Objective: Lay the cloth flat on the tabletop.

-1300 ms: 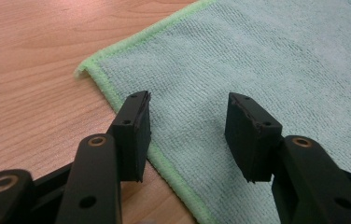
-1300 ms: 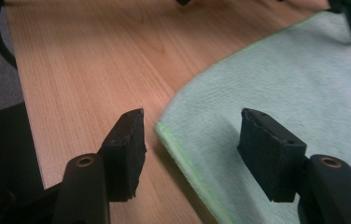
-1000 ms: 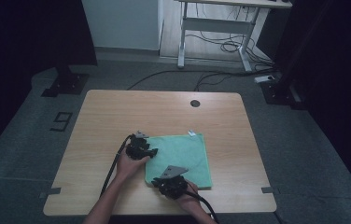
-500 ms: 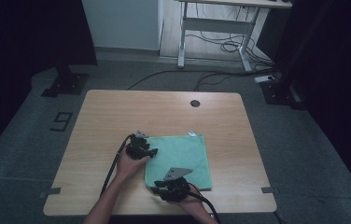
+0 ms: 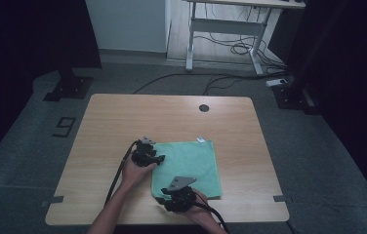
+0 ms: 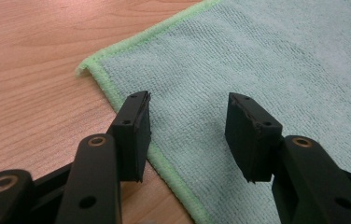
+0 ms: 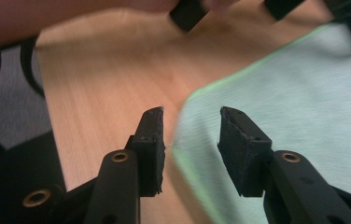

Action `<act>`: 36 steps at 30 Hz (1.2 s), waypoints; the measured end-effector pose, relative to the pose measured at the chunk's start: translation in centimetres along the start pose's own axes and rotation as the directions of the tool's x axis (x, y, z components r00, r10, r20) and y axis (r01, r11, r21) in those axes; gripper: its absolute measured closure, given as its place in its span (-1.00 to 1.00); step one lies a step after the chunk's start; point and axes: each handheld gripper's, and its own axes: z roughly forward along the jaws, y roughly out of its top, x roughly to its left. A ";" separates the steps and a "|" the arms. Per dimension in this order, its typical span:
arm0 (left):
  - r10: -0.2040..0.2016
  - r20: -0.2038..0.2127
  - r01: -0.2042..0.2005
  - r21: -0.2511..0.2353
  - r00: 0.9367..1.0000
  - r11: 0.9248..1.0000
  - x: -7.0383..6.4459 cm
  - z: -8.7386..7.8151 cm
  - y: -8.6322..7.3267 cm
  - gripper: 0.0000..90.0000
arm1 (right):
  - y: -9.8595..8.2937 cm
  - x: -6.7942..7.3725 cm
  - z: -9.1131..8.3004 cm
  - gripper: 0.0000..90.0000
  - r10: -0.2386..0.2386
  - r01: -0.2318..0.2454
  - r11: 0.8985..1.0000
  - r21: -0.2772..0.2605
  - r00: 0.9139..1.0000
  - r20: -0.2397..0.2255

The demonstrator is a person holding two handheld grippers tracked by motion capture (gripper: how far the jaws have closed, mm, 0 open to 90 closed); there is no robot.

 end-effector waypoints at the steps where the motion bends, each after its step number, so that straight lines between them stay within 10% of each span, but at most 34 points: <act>1: 0.000 -0.001 0.000 -0.002 1.000 1.000 0.0 0.0 0.0 0.12 | 0.0 0.0 0.4 0.52 -0.009 0.008 1.000 0.024 1.000 0.023; 4: 0.000 0.004 0.000 -0.005 1.000 1.000 0.1 0.0 0.0 0.13 | -0.1 -1.4 0.4 0.80 0.073 -0.072 0.997 -0.005 0.995 0.068; 7: 0.001 0.007 -0.001 -0.004 1.000 1.000 0.1 0.0 0.0 0.13 | -0.4 -4.3 -0.6 0.79 0.239 -0.236 0.969 -0.071 0.970 0.051; 14: 0.000 0.007 0.000 -0.005 1.000 1.000 0.1 0.0 0.0 0.13 | -1.4 -7.8 -2.3 0.47 0.272 -0.259 0.962 -0.087 0.934 0.233; 23: 0.001 0.001 -0.001 -0.006 1.000 1.000 0.0 0.0 0.0 0.13 | 0.3 -4.5 -2.6 0.37 0.102 -0.087 0.987 -0.136 0.989 0.111; 36: 0.003 0.002 -0.003 -0.005 1.000 1.000 0.0 0.0 0.0 0.13 | 0.8 -0.9 -0.3 0.16 0.002 -0.002 0.999 -0.045 1.000 -0.001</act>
